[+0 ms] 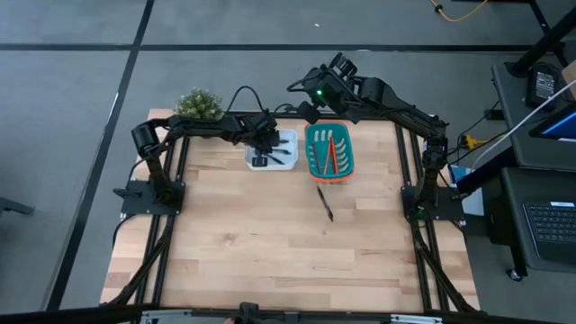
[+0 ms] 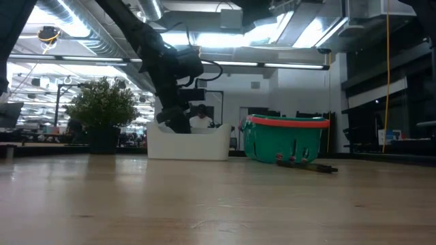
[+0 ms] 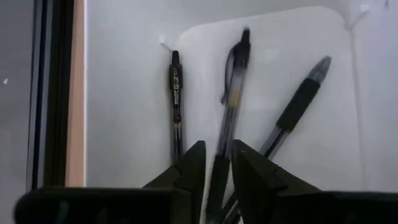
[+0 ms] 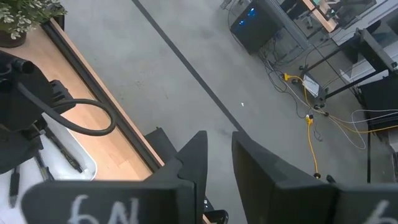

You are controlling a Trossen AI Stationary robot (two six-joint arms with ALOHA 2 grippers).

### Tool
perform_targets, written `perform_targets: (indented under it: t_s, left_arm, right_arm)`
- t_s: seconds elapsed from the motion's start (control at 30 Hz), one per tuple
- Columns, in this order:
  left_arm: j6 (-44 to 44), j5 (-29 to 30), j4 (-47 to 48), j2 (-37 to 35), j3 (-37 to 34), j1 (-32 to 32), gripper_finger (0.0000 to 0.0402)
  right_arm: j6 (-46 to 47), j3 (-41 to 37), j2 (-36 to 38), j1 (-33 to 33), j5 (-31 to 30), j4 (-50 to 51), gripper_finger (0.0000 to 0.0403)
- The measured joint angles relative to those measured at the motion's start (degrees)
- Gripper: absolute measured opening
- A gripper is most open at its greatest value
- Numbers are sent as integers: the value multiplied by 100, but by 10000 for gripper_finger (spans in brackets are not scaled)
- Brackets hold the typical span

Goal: Sort pens & pencils
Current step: Put the left black ballpen into the white bin, then put the black ballpen into the white bin

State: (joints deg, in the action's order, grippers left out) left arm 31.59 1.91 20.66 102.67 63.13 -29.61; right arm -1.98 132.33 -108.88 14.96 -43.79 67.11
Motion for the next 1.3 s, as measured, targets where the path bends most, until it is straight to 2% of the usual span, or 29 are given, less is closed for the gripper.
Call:
perform_targets:
  t_s: [0.17, 0.37, 0.43, 0.57, 0.77, 0.9, 1.0, 1.17, 1.3]
  left_arm:
    - [-39, 10, 6, -2, 0, 0, 94]
    - [90, 79, 355, -244, 0, 153, 97]
    - [171, 311, 429, -443, 9, 310, 97]
    - [197, 885, 681, -982, 4, 770, 97]
    - [77, 548, 753, -1387, 11, 2070, 97]
    - [562, 802, 347, -1018, 6, 3133, 98]
    - [1091, 1163, -234, -651, 4, 3641, 98]
    - [1708, 1311, -975, -123, 37, 3782, 98]
    - [1955, 1238, -1060, 128, 405, 3655, 98]
  right_arm:
    - [0, 0, 0, 0, 0, 0, 76]
    - [-2, 0, 0, 37, -2, -4, 76]
    - [-2, 0, 0, 103, -4, -32, 76]
    - [-4, 0, 0, 260, -15, -123, 76]
    - [1, 0, 0, 446, -15, -146, 76]
    - [4, 0, 0, 481, -13, -207, 76]
    - [-1, 0, 0, 481, 2, -331, 76]
    - [-2, 215, -9, 481, 1, -351, 76]
    - [-153, 225, 126, 519, 33, -730, 76]
